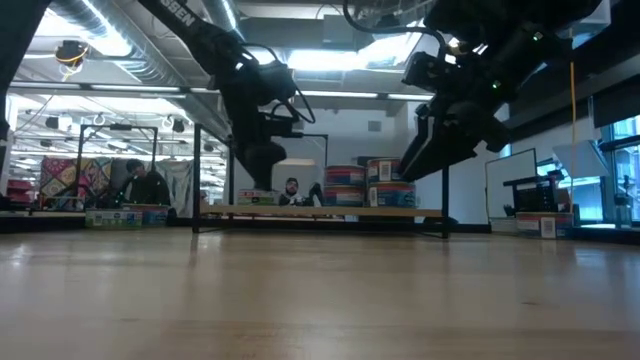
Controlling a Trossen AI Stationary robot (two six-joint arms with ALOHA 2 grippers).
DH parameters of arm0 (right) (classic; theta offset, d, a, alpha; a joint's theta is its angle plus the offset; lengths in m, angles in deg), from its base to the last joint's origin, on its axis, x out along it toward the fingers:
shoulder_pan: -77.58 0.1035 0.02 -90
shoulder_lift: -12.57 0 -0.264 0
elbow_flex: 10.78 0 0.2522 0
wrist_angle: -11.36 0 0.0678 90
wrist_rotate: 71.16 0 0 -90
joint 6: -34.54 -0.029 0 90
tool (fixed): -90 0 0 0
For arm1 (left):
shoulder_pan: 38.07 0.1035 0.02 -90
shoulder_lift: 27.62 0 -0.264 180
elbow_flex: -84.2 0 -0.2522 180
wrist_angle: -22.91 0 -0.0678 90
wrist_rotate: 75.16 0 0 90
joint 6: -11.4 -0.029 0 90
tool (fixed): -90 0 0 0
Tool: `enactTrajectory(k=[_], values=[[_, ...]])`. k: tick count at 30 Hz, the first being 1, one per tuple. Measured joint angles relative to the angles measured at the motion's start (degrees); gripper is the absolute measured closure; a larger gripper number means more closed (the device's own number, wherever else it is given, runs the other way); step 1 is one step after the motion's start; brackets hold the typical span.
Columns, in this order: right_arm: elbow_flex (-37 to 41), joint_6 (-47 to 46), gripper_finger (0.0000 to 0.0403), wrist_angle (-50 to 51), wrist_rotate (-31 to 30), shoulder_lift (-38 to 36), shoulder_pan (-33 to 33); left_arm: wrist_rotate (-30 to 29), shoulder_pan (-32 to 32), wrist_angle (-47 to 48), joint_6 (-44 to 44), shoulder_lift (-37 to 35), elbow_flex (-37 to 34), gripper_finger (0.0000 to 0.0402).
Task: Stack canned seafood by type on shelf
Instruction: Put the green and white tuna can on the shelf, then stack the green and white tuna can on top of the green and white tuna can on the shelf
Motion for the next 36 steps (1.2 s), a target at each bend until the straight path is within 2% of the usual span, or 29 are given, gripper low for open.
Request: enactTrajectory(k=[12, 18, 23, 28, 33, 36], values=[[0.0, 0.0, 0.0201, 0.0, 0.3, 0.0, 0.0, -1.1, -2.3, 0.8, 0.0, -0.4, 1.3, 0.0137], [0.0, 0.1, 0.0201, 0.0, 0.3, 0.0, 0.0, -1.1, -8.6, 9.4, 3.1, -7.3, 4.7, 0.0137], [0.0, 0.5, 0.0201, 0.0, 0.3, 0.0, 0.0, -0.9, -16.5, 21.3, 11.9, -15.5, 4.7, 0.0137], [0.0, 0.9, 0.0201, -0.9, 0.3, 0.0, 0.0, -1.0, -25.2, 35.2, 25.1, -19.9, 4.0, 0.0137], [0.0, 1.1, 0.0201, -1.4, 0.3, 0.0, 0.0, -1.1, -32.3, 39.6, 38.0, -23.9, -3.9, 0.0137], [0.0, 1.1, 0.0201, -1.4, 0.3, 0.0, 0.0, 2.2, -35.9, 39.1, 44.7, -26.2, -9.1, 0.0137]])
